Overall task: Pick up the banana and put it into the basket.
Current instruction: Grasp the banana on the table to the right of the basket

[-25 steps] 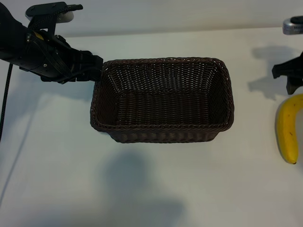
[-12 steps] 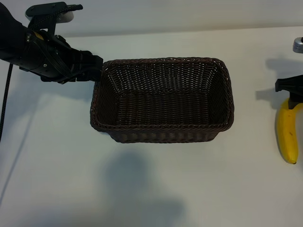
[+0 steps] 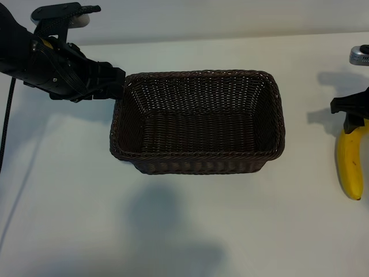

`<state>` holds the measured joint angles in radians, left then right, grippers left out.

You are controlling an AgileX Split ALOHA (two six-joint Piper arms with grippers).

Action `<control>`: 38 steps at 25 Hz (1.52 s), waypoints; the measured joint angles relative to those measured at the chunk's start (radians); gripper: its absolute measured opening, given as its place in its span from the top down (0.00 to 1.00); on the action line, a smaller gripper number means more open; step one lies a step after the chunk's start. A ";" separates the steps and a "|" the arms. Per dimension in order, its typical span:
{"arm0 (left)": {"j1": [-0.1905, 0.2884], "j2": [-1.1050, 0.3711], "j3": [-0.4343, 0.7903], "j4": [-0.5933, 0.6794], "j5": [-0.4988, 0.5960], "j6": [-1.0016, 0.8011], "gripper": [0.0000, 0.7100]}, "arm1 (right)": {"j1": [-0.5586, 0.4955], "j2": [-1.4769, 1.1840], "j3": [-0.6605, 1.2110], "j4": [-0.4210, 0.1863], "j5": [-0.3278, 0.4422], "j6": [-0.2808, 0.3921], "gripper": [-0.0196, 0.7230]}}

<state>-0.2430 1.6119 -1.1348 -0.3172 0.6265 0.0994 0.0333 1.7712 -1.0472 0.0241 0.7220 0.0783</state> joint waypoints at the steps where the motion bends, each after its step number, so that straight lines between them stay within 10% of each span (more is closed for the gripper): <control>1: 0.000 0.000 0.000 0.000 0.001 0.000 0.16 | 0.000 0.003 0.000 0.002 0.000 -0.007 0.18; 31: 0.000 0.000 0.000 0.000 0.028 -0.005 0.16 | 0.000 0.155 0.000 0.054 -0.051 -0.042 0.17; 38: 0.000 0.000 0.000 0.000 0.028 -0.005 0.16 | 0.000 0.156 0.000 0.054 -0.054 -0.042 0.43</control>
<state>-0.2430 1.6119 -1.1348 -0.3172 0.6548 0.0948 0.0333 1.9267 -1.0472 0.0782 0.6684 0.0358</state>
